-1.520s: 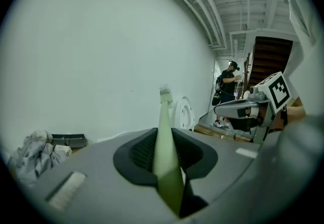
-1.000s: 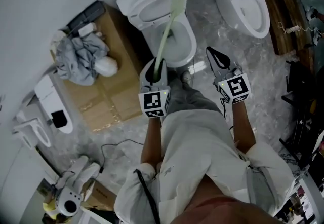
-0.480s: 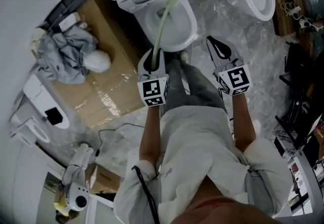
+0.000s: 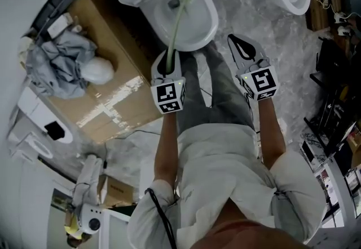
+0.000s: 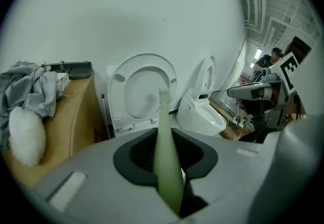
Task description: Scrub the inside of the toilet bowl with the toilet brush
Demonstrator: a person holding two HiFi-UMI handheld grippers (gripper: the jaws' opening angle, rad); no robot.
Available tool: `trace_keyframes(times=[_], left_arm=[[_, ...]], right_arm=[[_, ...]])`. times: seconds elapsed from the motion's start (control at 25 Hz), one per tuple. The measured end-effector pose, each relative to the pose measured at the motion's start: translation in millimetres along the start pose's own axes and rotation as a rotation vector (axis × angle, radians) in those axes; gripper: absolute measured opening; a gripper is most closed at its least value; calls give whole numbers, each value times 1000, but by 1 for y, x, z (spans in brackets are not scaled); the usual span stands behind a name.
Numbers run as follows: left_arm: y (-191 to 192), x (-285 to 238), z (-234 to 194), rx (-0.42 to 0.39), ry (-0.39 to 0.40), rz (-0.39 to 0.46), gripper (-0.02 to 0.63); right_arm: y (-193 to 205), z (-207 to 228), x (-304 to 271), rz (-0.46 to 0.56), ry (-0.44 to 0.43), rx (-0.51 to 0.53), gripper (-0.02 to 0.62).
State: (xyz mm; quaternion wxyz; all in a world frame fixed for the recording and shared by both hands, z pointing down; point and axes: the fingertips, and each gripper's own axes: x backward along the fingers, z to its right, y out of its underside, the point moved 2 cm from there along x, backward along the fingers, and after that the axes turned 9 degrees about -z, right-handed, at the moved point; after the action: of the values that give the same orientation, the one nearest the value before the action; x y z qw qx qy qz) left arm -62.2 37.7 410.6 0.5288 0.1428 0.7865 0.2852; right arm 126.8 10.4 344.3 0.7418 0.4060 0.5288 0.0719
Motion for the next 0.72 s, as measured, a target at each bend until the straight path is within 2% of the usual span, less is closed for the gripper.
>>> trace_keyframes(times=[0.48, 0.72], left_arm=[[71, -80, -4, 109, -49, -135, 100], [109, -128, -5, 172, -61, -228, 100]], right_arm=[[68, 18, -68, -131, -114, 21, 5], [97, 26, -98, -200, -161, 51, 5]])
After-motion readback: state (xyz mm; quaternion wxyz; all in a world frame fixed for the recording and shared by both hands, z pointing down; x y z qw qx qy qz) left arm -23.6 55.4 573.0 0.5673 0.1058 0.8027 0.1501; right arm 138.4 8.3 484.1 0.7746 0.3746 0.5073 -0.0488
